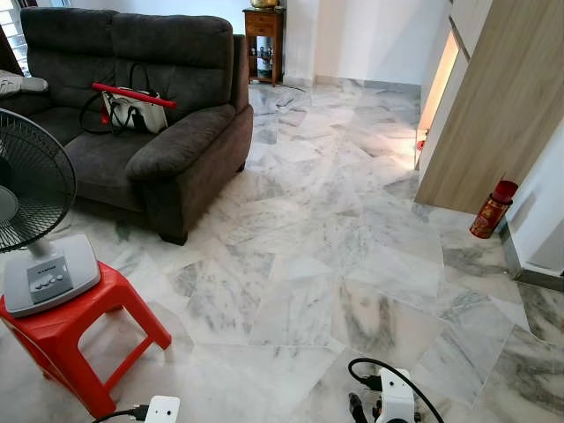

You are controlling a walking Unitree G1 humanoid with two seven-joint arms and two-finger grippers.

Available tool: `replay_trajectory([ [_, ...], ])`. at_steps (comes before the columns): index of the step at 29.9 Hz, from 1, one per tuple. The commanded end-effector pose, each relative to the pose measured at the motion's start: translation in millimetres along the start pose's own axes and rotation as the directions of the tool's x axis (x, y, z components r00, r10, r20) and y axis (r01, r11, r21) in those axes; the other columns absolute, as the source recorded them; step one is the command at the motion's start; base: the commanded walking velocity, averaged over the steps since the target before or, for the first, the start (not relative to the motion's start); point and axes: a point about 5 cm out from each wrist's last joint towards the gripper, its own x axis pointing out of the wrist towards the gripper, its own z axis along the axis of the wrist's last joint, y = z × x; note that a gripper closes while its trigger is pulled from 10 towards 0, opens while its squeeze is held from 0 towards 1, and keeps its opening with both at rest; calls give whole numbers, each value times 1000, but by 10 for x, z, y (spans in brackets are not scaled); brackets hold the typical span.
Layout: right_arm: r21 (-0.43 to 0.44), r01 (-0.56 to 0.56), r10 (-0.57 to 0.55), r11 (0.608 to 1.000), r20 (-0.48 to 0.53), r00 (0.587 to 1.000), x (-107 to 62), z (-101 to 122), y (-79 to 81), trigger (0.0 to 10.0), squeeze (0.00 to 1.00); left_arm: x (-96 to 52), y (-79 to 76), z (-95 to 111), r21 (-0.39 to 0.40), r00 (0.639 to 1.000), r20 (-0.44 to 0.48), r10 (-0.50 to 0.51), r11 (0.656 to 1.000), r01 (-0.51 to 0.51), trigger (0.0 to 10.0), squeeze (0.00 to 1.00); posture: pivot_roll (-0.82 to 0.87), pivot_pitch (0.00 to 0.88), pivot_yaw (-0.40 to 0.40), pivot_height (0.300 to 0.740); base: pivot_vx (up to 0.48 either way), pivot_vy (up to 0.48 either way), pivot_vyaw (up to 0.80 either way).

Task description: Picking trash to rubbish bin

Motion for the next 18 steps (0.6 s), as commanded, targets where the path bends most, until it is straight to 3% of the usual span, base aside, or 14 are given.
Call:
replay_trajectory([
  [1, 16, -27, 27, 1000, 11, 1000, 19, 45, 79, 10000, 0, 12, 14, 21, 15, 1000, -14, 8, 1000, -8, 10000, 0, -4, 0, -37, 740, 0, 0, 0],
  [18, 9, -24, 24, 1000, 11, 1000, 20, 53, 71, 10000, 0, 13, 4, 26, 11, 1000, -12, 9, 1000, -9, 10000, 0, -6, 0, -39, 740, 0, 0, 0],
])
